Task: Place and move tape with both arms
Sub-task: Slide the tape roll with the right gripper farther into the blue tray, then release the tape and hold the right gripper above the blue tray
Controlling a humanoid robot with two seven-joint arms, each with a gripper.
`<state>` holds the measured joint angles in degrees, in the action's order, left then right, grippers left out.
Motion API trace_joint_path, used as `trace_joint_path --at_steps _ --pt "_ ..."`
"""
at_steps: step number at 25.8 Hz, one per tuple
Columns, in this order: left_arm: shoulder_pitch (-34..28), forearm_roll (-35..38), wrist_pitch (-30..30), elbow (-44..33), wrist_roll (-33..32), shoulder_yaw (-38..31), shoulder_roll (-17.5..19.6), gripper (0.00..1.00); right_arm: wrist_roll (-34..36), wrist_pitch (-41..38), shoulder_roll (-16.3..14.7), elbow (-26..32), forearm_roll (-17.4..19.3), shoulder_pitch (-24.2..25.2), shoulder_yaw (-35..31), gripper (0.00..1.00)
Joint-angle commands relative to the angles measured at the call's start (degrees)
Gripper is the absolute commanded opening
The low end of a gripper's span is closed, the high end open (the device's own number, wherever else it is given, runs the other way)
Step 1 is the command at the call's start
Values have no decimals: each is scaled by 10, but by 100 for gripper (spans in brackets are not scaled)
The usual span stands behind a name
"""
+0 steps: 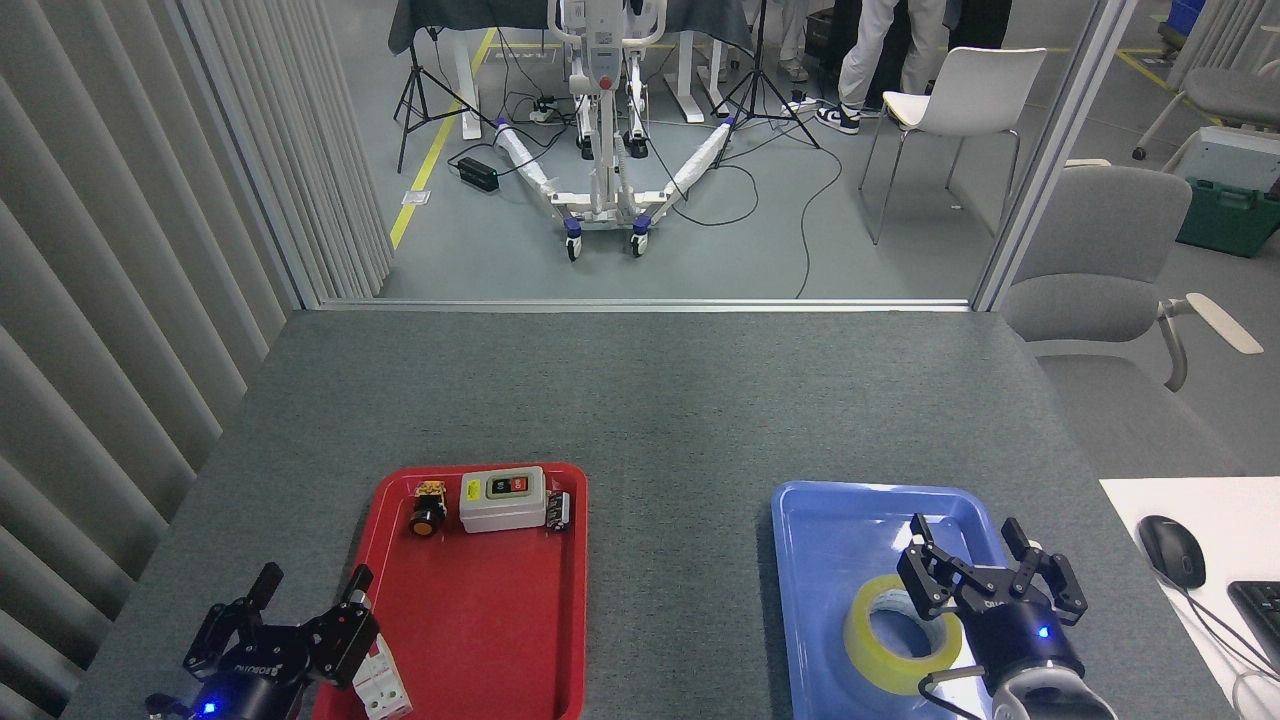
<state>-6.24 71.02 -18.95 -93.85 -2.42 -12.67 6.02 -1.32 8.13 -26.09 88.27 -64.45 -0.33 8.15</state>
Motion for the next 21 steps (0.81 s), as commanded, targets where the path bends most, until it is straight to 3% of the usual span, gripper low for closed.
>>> trace_joint_path --at_steps 1,7,21 --pt "-1 0 1 -2 -1 -1 0 99 36 -9 26 10 -34 43 -19 100" --pt "-1 0 0 -11 -3 -1 2 99 80 -8 62 31 -71 86 -38 100" --pt "-4 0 6 -7 -3 -2 1 99 83 -11 77 60 -66 114 -45 100"
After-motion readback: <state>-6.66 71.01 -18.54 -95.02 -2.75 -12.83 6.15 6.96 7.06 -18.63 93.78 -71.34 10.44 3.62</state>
